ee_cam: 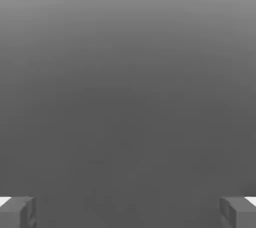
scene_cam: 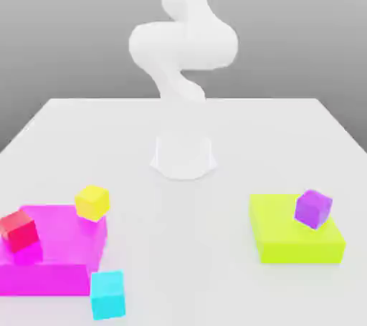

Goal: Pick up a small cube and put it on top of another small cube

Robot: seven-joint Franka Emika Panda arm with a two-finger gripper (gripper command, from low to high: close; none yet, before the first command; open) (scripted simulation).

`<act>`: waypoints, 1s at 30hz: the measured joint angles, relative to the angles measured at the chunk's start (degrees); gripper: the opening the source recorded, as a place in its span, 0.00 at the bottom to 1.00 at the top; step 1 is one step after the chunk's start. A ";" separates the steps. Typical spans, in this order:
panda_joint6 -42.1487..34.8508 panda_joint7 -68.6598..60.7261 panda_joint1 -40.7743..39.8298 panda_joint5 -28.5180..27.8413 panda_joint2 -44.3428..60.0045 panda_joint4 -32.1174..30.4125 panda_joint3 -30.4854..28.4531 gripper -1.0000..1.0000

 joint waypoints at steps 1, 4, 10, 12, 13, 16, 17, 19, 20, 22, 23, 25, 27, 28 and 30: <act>0.43 -2.45 1.03 0.21 1.25 -0.21 -1.16 0.50; 1.68 -9.60 3.68 1.11 4.78 -0.80 -4.30 0.50; 4.11 -23.72 9.02 3.03 11.56 -1.95 -10.81 0.50; 4.92 -28.58 10.63 3.89 13.83 -2.34 -12.87 0.50; 5.33 -31.03 11.39 4.39 14.97 -2.53 -13.88 0.50; 6.55 -38.57 13.44 6.03 18.43 -3.11 -16.68 0.50; 6.95 -41.08 14.19 6.56 19.58 -3.30 -17.68 0.50; 7.74 -46.16 15.59 7.72 21.91 -3.69 -19.58 0.50; 8.13 -48.73 16.21 8.35 23.09 -3.87 -20.46 0.50; 8.90 -53.92 17.41 9.67 25.46 -4.25 -22.16 0.50; 9.29 -56.52 18.01 10.34 26.66 -4.44 -23.02 0.50; 10.04 -61.74 19.10 11.73 29.07 -4.80 -24.60 0.50; 10.77 -67.08 19.93 13.26 31.53 -5.17 -25.91 0.50; 11.13 -69.75 20.28 14.03 32.77 -5.34 -26.49 0.50; 11.86 -75.08 20.79 15.58 35.26 -5.70 -27.46 0.50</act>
